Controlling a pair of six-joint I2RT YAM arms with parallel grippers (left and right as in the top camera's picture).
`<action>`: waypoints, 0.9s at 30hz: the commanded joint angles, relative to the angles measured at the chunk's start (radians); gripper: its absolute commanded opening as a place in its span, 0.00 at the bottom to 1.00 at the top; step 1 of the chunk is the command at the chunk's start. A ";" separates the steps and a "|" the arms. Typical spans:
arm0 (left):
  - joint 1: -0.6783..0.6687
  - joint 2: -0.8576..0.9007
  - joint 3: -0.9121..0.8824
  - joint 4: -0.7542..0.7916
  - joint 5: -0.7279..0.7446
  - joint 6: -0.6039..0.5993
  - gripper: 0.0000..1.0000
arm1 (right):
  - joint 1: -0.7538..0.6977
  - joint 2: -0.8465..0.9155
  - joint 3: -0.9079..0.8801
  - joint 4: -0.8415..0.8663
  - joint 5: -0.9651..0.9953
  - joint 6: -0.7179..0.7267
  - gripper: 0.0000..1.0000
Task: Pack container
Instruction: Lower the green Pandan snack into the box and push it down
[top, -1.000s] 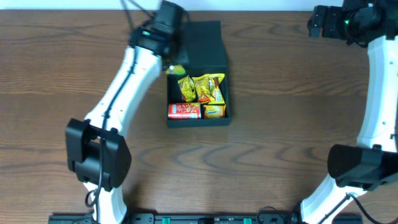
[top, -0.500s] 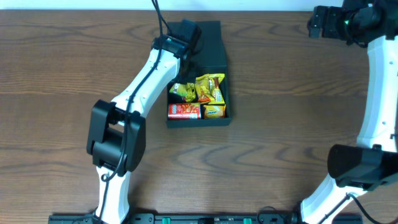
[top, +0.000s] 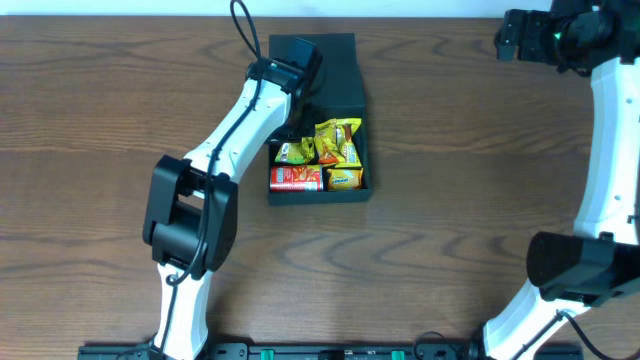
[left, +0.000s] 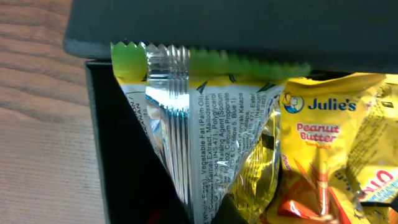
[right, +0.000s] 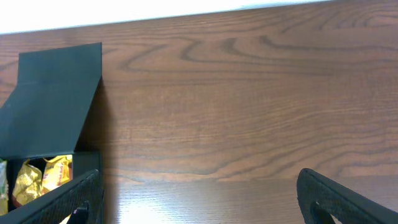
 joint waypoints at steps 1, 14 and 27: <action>0.011 0.037 -0.005 0.012 -0.011 -0.007 0.06 | -0.008 -0.002 0.001 -0.003 -0.006 -0.015 0.99; 0.039 0.063 -0.007 0.031 -0.018 0.008 0.06 | -0.008 -0.002 0.001 -0.003 -0.007 -0.014 0.99; 0.039 0.120 -0.005 0.022 0.029 0.007 0.13 | -0.008 -0.002 0.001 -0.004 -0.006 -0.015 0.99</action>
